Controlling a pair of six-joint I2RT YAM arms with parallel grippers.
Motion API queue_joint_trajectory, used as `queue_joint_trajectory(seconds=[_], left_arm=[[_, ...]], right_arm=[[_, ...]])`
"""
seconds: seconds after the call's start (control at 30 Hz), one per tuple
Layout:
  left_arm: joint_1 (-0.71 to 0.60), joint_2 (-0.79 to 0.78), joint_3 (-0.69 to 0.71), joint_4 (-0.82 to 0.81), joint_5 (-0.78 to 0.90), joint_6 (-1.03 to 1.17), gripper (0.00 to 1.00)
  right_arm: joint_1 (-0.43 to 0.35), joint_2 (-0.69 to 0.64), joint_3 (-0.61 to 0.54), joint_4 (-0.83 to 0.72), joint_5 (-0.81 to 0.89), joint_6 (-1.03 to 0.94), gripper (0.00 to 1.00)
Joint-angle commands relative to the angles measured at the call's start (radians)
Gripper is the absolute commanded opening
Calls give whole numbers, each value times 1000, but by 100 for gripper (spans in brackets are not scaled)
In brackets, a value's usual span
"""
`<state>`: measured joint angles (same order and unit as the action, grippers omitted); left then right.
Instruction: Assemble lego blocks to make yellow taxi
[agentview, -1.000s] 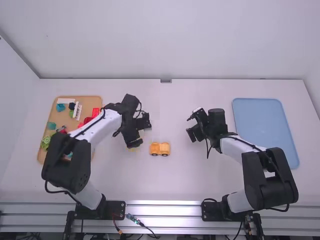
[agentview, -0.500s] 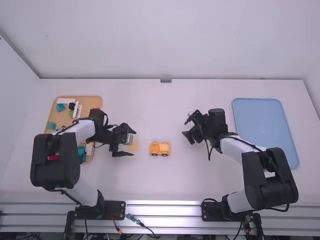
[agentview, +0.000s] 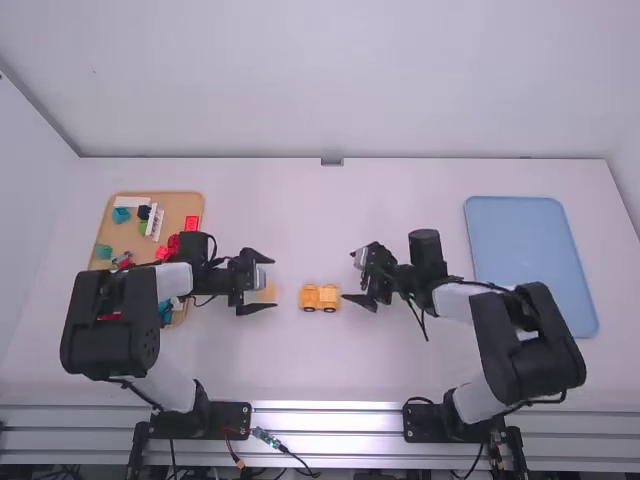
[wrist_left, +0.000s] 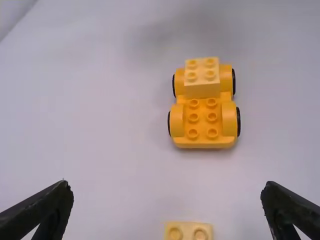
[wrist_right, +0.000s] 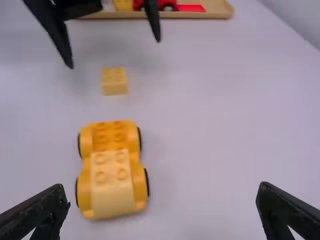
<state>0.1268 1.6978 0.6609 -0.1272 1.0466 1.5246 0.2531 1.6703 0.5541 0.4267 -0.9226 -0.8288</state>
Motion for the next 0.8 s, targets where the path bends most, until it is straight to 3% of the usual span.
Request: queue_joint_trajectory(seconds=[0.0,0.4,0.57,0.6,0.67,0.77], left_arm=[[0,-19,-3,-16,11,-47,99],[41,72,45,-73,18,3,99],[43,113,61,-92,6,60,100],[45,120,63,-88,5,69,98],[42,140,71,-88,-27,76,85],[51,169,87,-108,-46,78,84]], right_arm=[[32,62,-13,26,-76,-22,99],[114,155,-10,77,-24,-33,99],[137,223,-11,201,-16,47,99],[139,234,-11,222,-16,60,99],[140,252,-11,256,-22,77,99],[141,256,-10,254,-19,77,99]])
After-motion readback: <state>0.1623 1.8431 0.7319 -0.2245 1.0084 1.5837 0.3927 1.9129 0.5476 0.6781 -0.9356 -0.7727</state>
